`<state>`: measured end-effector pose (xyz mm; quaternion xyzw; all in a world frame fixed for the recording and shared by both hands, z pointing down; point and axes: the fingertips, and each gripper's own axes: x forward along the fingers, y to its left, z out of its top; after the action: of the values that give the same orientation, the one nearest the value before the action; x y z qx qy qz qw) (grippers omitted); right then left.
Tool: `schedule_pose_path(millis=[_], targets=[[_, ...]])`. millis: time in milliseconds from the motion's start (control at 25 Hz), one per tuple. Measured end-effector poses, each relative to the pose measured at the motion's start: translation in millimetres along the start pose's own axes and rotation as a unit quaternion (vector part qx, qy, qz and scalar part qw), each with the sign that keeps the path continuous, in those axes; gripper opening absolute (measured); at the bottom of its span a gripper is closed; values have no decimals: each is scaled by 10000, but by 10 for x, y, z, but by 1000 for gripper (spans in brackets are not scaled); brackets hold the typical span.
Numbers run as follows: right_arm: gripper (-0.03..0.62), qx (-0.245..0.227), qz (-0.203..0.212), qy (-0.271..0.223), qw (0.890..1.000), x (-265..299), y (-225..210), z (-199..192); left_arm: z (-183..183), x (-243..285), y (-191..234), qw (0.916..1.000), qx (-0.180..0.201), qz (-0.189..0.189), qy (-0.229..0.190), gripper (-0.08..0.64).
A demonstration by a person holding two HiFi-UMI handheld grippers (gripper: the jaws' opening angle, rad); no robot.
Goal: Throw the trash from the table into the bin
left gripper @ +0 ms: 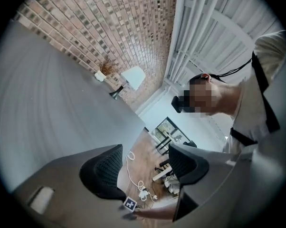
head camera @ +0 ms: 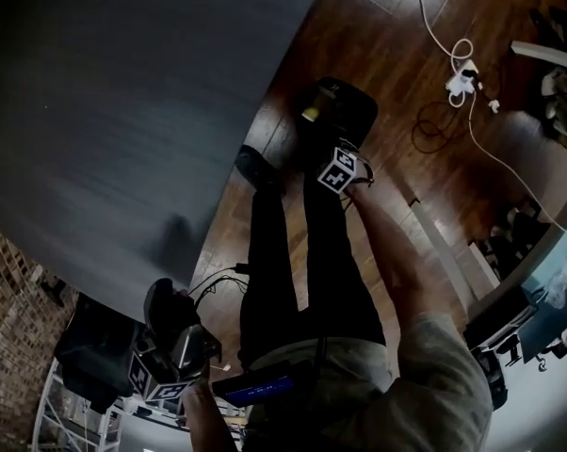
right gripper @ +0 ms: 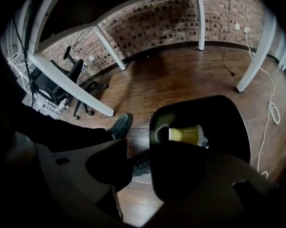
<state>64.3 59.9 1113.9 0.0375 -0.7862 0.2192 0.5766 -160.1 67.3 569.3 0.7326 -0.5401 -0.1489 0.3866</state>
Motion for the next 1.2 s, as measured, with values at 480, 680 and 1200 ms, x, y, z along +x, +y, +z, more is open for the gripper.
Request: schedule_pose_path(millis=[480,680,1200], targets=[[179,1953,257,-1772,9643,-1017,-121,267,-118,202,-158,9992,43,-311,241,290],[179,2174,435,-3089,9249,-2307,124,943,176,384,-416,9970,275,-660,284,290],[179,1650,-327,-5064,8458,-5673,524,1257,502,900,-1611,9717,1104,-2025,518,290]])
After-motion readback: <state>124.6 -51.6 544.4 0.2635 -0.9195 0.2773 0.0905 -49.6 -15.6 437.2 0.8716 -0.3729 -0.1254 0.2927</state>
